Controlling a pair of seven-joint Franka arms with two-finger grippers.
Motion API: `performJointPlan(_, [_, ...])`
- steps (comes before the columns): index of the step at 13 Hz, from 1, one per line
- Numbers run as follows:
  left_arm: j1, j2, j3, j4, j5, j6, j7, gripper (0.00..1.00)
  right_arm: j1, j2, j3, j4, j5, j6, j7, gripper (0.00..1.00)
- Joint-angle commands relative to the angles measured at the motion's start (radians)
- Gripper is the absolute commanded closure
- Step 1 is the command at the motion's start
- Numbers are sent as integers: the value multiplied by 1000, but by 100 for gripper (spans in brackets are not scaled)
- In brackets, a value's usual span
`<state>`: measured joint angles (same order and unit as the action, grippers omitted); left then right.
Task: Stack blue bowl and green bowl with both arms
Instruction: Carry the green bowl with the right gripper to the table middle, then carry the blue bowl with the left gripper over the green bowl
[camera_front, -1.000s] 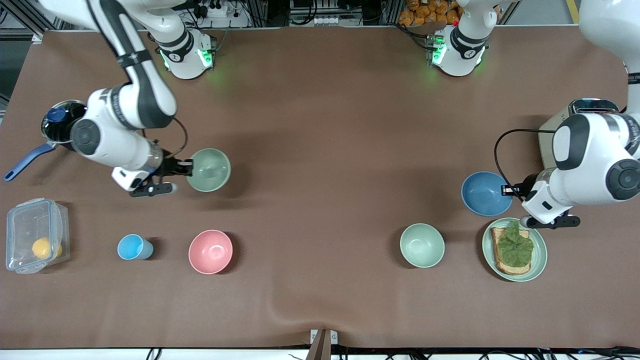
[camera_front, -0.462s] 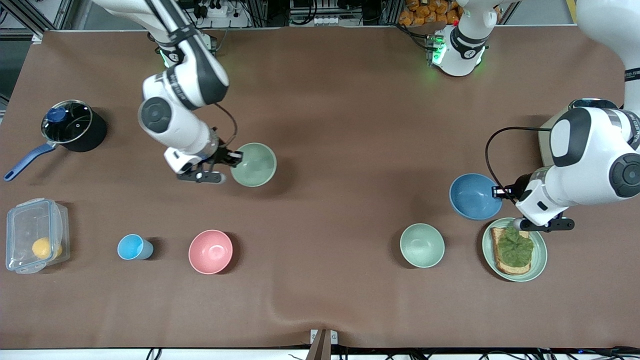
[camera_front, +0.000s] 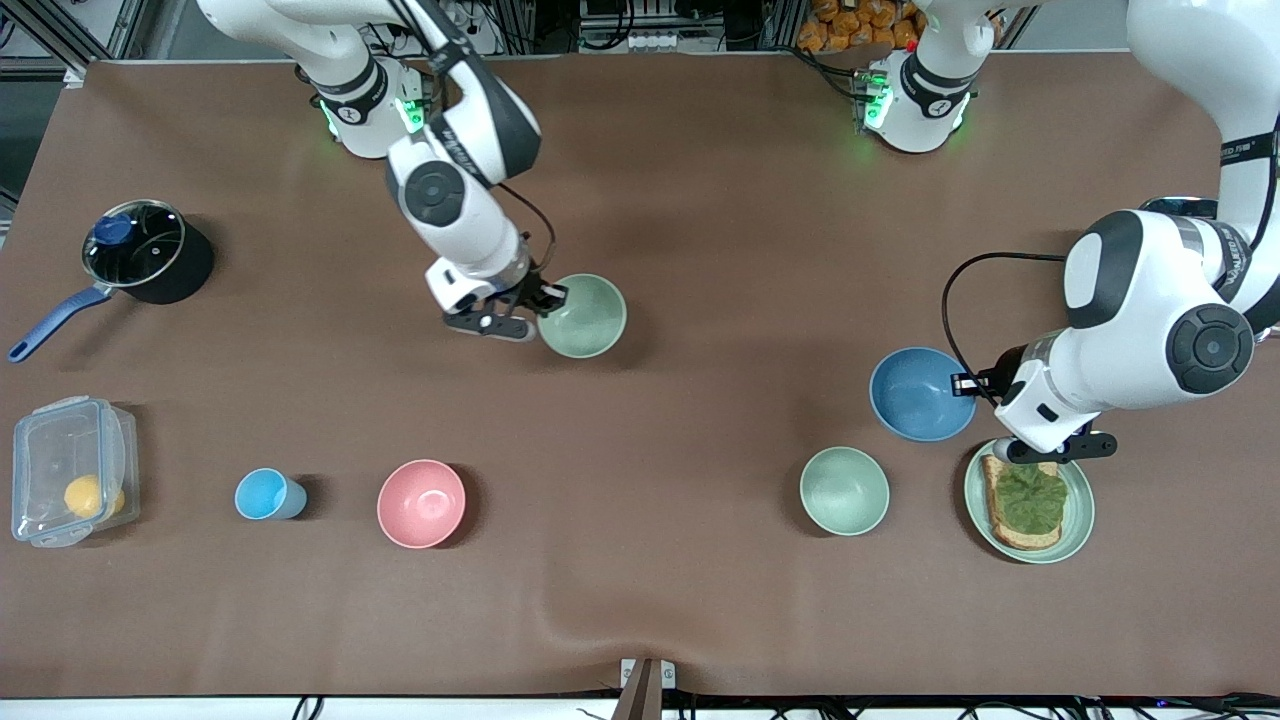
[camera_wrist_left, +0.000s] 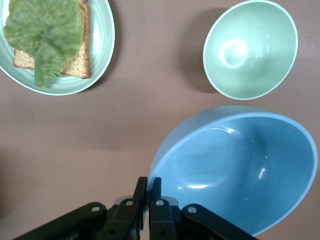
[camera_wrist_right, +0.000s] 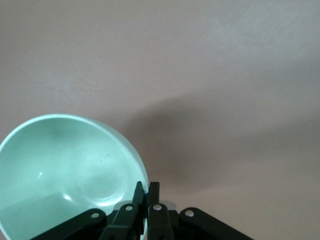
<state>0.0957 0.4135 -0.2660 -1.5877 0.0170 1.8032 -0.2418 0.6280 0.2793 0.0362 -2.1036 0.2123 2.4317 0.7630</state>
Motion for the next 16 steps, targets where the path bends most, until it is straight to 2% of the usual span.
performJointPlan(1, [7,11,1,23,-2,-27,-14,100,61,76,-10,22,7,107,90,100])
performJointPlan(5, [47,33,8,11,-2,-39,-11,100,105,100,-10,31,7,158,179,100])
performJointPlan(9, [26,27,-5,71,-18,-93,-42,100,157,149,-13,31,3,256,242,100])
performJointPlan(15, [-56,28,-29,80,-46,-108,-266,100,177,202,-16,33,1,322,265,100])
performJointPlan(16, [-71,28,-30,80,-48,-107,-301,100,171,202,-16,36,4,320,265,77])
